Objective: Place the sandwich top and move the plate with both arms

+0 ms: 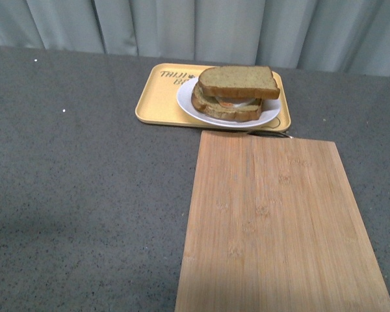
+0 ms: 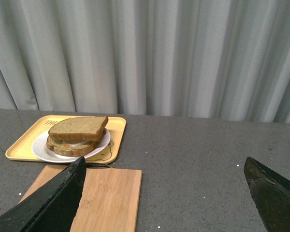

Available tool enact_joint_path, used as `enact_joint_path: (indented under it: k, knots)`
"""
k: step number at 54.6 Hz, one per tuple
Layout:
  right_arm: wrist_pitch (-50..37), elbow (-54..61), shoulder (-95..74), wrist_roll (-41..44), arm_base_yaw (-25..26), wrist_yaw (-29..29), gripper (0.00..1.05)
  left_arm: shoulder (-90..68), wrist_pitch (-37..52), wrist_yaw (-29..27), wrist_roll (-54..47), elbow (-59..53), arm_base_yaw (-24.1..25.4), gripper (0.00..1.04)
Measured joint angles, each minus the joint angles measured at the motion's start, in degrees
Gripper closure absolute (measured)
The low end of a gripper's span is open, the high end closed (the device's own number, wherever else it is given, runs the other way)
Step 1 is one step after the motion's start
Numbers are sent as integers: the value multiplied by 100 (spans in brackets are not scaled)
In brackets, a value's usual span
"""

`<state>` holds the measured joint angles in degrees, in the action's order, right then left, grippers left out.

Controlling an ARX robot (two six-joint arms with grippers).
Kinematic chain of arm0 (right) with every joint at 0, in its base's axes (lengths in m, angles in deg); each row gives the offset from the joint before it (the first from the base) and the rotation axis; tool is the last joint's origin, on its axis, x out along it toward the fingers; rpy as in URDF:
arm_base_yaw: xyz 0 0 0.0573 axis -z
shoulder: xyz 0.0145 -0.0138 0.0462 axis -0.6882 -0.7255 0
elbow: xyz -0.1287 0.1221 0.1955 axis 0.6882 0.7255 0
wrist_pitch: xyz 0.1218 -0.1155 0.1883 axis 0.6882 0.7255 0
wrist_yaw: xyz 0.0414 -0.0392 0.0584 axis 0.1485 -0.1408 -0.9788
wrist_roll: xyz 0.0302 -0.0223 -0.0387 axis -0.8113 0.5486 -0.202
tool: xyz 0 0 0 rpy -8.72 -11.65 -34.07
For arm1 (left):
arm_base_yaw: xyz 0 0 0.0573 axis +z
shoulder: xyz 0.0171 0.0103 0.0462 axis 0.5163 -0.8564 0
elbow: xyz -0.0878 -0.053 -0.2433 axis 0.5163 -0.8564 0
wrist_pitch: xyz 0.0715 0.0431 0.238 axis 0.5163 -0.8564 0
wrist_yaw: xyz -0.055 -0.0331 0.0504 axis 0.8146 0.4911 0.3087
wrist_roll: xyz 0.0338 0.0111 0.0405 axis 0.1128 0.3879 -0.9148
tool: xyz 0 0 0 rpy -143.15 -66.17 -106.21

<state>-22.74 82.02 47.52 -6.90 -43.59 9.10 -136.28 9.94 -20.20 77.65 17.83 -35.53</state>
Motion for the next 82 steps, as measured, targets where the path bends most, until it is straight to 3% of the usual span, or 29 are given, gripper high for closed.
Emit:
enact_joint_path:
  k: [6, 13, 56, 82]
  knots:
    - [-2, 0, 0, 0, 0, 0, 9, 487, -321, 398, -17, -208, 291, 101]
    - [-2, 0, 0, 0, 0, -2, 9, 1071, -715, 404, -17, -385, 431, 101]
    - [-2, 0, 0, 0, 0, 0, 9, 4293, -3486, 422, -17, -654, 433, 101]
    - [-2, 0, 0, 0, 0, 0, 9, 5396, -4557, 424, -17, -656, 433, 101]
